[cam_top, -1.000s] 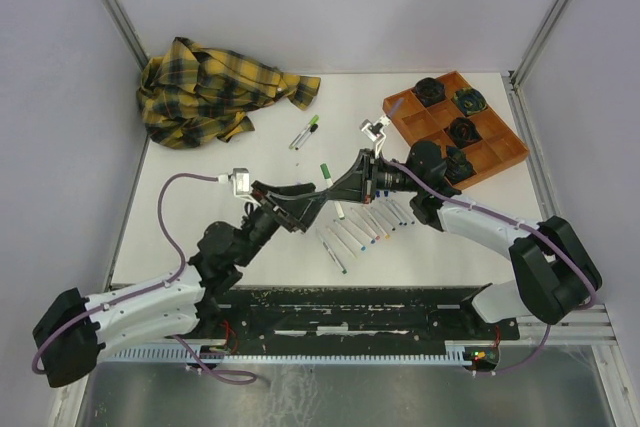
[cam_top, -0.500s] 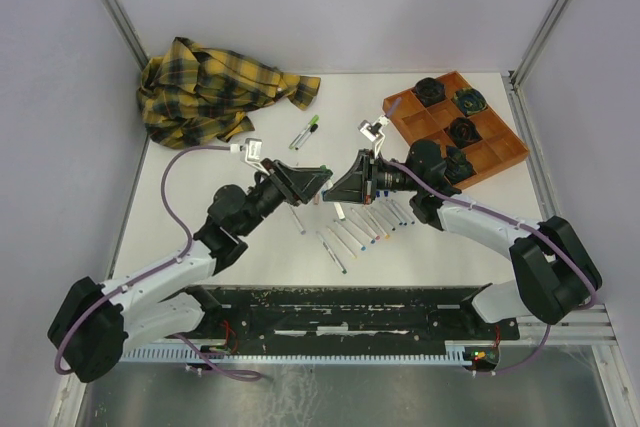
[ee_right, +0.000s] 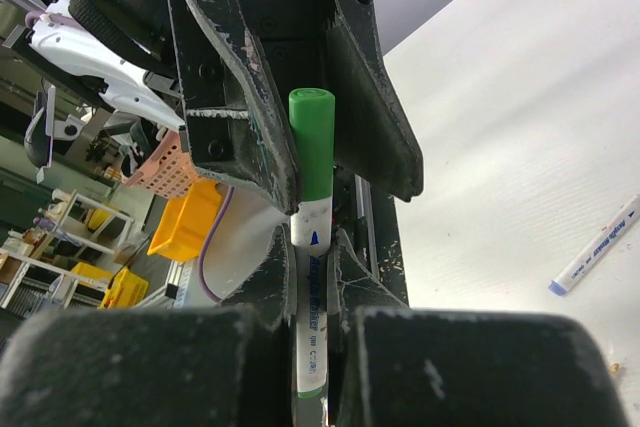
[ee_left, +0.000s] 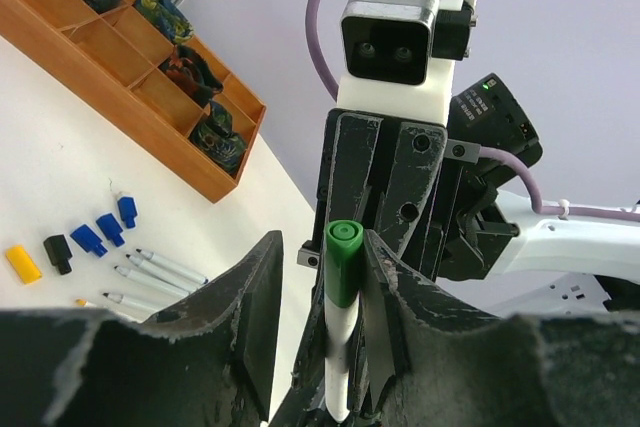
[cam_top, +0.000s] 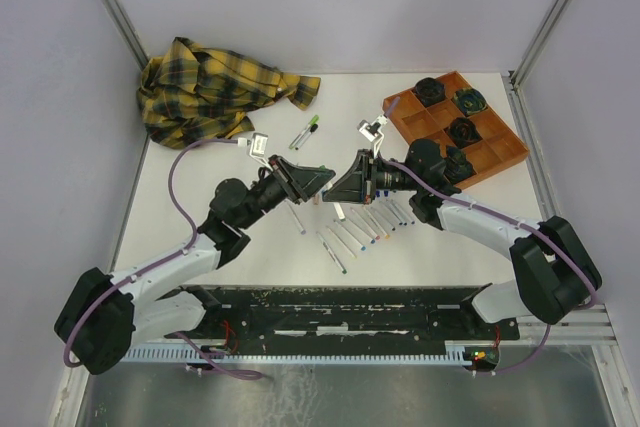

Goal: Open the pen caps
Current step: Pick up the pen from the center of the board, then open the pen cap from the pen.

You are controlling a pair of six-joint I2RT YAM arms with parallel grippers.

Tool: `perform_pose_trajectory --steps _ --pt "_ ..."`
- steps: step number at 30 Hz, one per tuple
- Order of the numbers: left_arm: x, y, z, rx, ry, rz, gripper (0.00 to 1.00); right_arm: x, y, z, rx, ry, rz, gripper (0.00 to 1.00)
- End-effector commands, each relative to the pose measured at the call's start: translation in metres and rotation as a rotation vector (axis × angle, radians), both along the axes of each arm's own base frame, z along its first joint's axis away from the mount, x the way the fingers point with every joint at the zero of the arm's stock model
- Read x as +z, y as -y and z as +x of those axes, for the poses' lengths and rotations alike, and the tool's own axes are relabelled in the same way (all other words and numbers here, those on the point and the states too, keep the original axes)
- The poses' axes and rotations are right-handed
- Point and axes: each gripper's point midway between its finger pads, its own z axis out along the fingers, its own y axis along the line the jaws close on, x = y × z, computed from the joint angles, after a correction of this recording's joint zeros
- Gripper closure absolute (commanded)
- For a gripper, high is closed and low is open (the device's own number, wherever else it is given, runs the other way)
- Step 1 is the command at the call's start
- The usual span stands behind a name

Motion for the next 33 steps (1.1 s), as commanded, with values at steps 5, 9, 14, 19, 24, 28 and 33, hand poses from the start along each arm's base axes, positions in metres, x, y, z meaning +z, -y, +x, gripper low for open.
perform_pose_trajectory --steps 5,9,14,19,24,28,33 --pt "0.031 -0.001 0.001 -0.022 0.050 -0.080 0.58 0.020 -0.004 0.000 0.021 0.068 0.039 1.00" --pt "0.031 -0.001 0.002 -0.026 0.051 -0.081 0.60 0.018 -0.005 0.001 0.021 0.060 0.034 1.00" --pt "0.029 -0.002 0.004 -0.020 0.049 -0.074 0.74 0.016 -0.006 0.001 0.022 0.054 0.030 1.00" --pt "0.029 -0.002 0.005 -0.029 0.058 -0.064 0.95 0.014 -0.006 0.001 0.024 0.046 0.025 1.00" --pt "0.027 -0.009 0.011 -0.002 0.071 -0.045 0.97 0.009 -0.008 0.002 0.027 0.029 0.015 1.00" --pt "0.028 -0.035 0.043 0.103 0.067 -0.036 0.97 -0.004 -0.014 0.001 0.036 0.001 -0.006 1.00" --pt "0.055 -0.091 0.106 0.292 0.118 -0.057 0.97 -0.032 -0.026 0.000 0.059 -0.081 -0.054 1.00"
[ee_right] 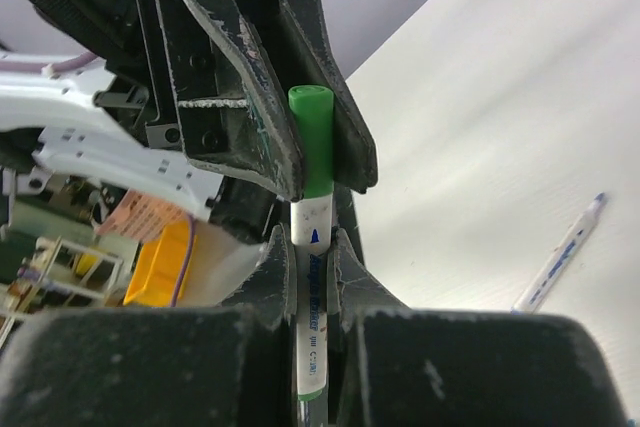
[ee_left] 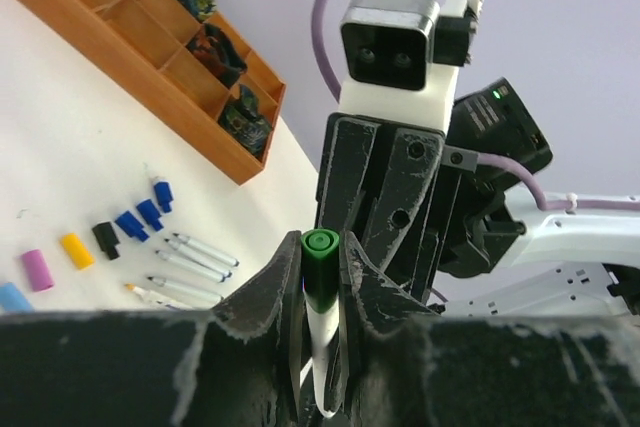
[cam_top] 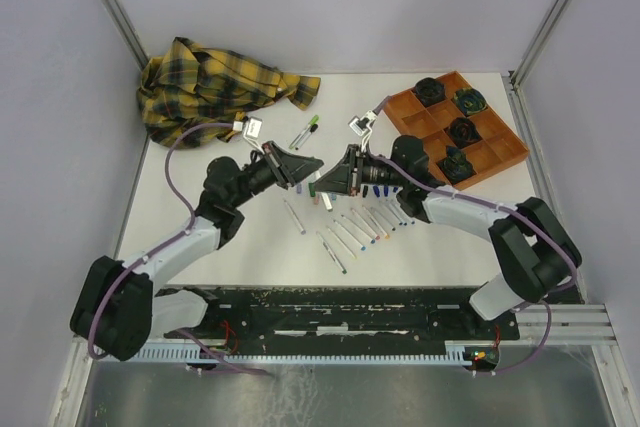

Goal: Open the pen caps
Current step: Open the pen cap from the pen.

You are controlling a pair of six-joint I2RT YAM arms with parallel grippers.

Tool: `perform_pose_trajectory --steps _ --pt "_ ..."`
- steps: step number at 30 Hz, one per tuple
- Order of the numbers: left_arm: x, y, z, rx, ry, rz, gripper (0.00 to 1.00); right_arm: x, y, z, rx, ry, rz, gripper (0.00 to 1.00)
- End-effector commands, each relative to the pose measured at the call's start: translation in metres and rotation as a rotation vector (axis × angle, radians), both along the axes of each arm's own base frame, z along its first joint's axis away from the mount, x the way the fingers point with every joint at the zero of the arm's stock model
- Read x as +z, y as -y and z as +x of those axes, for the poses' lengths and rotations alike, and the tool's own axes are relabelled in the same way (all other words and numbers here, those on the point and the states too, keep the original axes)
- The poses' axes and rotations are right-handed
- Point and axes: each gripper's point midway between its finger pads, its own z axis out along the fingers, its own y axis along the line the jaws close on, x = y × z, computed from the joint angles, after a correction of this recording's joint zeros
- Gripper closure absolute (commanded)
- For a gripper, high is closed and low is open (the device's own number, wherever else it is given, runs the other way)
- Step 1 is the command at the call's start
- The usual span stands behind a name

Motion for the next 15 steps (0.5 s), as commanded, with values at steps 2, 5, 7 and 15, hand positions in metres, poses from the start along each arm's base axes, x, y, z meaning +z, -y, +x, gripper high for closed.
perform_pose_trajectory --steps 2,5,7,15 --pt "0.082 -0.086 0.094 0.382 0.192 -0.115 0.97 -0.025 -0.011 -0.021 0.124 -0.073 -0.042 1.00" --pt "0.099 -0.099 0.108 0.419 0.223 -0.158 0.97 -0.032 -0.013 -0.020 0.123 -0.098 -0.054 1.00" --pt "0.102 -0.104 0.113 0.428 0.225 -0.176 0.97 -0.036 -0.014 -0.019 0.122 -0.110 -0.059 1.00" --pt "0.008 -0.116 0.135 0.498 -0.020 0.020 0.97 -0.037 -0.015 -0.018 0.129 -0.109 -0.079 1.00"
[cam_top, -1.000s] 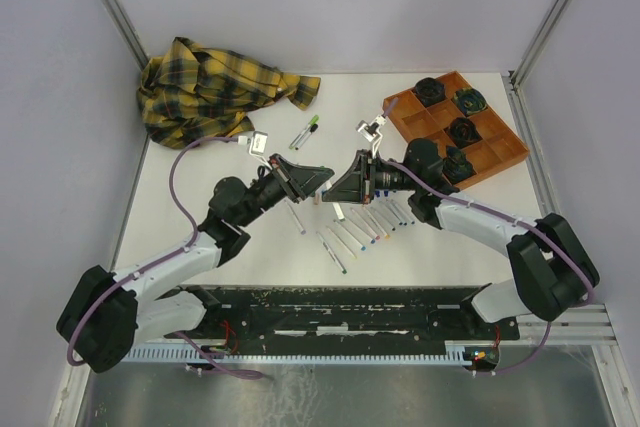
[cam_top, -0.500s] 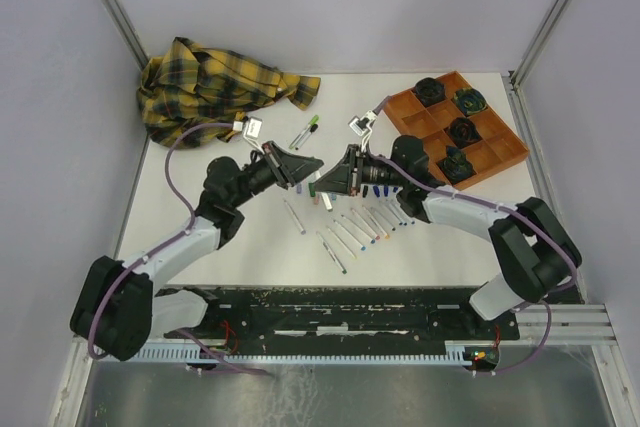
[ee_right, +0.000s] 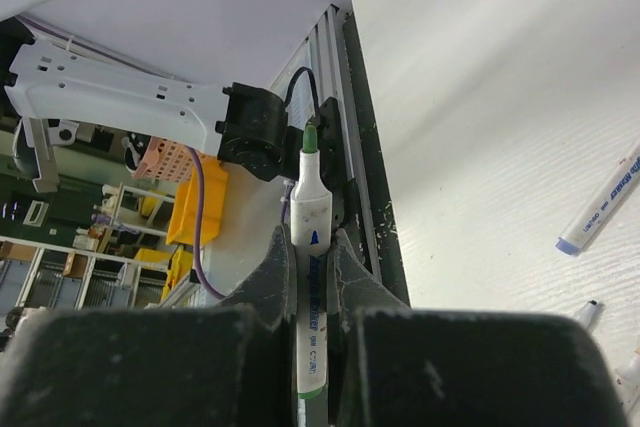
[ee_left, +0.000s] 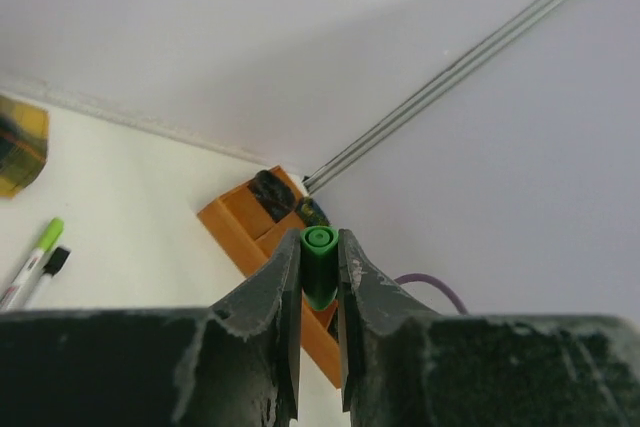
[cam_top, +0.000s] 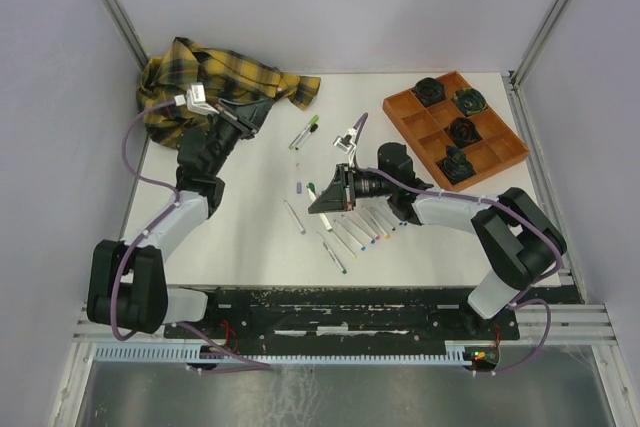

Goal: Open the pen caps
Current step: Open the pen cap from the pen, then place the pen cap at the center of the board.

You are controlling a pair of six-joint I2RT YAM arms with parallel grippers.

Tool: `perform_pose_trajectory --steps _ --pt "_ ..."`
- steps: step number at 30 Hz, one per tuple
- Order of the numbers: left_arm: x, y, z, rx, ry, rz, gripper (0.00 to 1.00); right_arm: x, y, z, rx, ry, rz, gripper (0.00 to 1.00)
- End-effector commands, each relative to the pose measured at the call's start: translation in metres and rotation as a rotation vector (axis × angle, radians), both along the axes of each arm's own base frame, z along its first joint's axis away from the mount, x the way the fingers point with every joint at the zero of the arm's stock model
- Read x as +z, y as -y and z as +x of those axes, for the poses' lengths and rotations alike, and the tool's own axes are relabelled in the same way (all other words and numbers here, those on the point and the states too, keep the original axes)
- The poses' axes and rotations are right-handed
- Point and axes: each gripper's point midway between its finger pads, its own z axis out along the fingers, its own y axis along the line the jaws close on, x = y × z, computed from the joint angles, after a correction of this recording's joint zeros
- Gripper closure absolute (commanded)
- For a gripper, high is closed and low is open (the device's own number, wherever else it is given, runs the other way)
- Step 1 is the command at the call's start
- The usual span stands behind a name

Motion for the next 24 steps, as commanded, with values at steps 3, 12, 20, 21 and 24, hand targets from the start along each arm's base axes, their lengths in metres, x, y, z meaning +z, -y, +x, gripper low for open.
perform_pose_trajectory --steps 3,12,20,21,24 --pt "-0.121 -0.017 0.018 0.097 -0.389 0.185 0.97 0.004 0.001 0.002 0.015 0.037 -0.055 1.00" --pt "-0.249 -0.035 0.001 0.147 -0.801 0.456 0.97 -0.004 0.003 0.007 -0.008 0.052 -0.120 1.00" --pt "-0.297 -0.035 -0.016 0.186 -0.924 0.791 0.92 -0.007 0.004 0.010 -0.019 0.057 -0.138 1.00" --pt "-0.301 -0.034 -0.017 0.184 -0.933 0.808 0.92 -0.007 0.004 0.010 -0.020 0.058 -0.138 1.00" --pt "-0.306 -0.033 -0.014 0.192 -0.946 0.851 0.88 -0.007 0.004 0.010 -0.021 0.059 -0.141 1.00"
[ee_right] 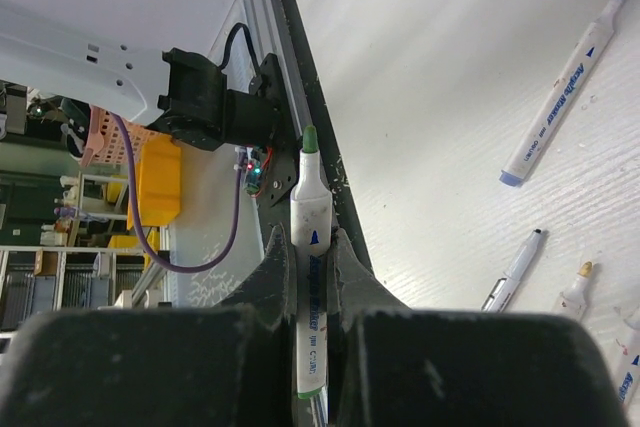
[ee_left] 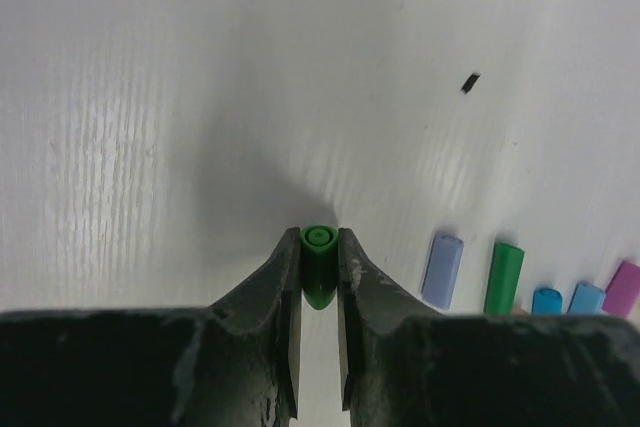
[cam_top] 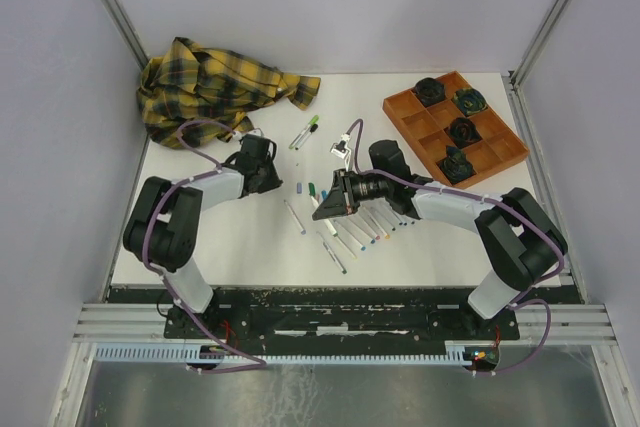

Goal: Open the pen caps
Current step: Place the pen cap at the center of the board.

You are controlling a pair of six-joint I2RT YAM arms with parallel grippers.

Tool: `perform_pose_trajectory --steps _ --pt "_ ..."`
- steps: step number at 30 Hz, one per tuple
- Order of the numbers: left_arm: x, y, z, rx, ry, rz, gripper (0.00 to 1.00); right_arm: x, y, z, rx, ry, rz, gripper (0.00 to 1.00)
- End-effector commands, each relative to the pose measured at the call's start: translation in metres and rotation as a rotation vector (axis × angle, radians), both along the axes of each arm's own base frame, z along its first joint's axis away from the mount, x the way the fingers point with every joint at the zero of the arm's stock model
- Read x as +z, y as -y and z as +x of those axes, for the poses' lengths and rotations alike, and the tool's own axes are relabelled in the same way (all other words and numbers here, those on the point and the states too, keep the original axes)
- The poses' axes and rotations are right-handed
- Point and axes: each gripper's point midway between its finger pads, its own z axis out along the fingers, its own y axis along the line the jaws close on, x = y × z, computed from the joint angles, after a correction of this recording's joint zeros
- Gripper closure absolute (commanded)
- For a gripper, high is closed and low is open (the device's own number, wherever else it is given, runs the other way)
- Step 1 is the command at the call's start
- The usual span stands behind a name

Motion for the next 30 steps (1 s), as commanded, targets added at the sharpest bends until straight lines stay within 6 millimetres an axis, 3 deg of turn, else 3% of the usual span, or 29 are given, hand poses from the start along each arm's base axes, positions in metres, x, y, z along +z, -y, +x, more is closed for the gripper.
perform_pose_trajectory --steps 1,7,13,16,20,25,30 --pt "-0.003 -0.011 0.006 -0.031 -0.015 0.156 0.85 0.027 -0.004 0.010 -0.012 0.086 0.038 1.00" --pt "-0.004 -0.013 0.008 -0.041 -0.022 0.203 0.66 0.026 -0.004 0.010 -0.012 0.091 0.035 1.00" --pt "0.006 -0.013 0.011 -0.043 0.006 0.204 0.60 0.025 -0.003 0.011 -0.021 0.097 0.025 1.00" --pt "0.027 -0.015 0.013 -0.031 0.068 0.193 0.59 0.022 -0.002 0.013 -0.030 0.103 0.009 1.00" --pt "0.076 -0.017 0.008 -0.005 0.246 0.140 0.58 0.014 -0.002 0.014 -0.029 0.087 -0.031 1.00" --pt "0.140 -0.029 -0.025 0.050 0.487 0.028 0.50 0.008 -0.007 0.012 -0.025 0.095 -0.070 1.00" --pt "0.178 -0.038 -0.069 0.067 0.631 -0.098 0.41 -0.004 -0.017 0.007 0.000 0.110 -0.175 1.00"
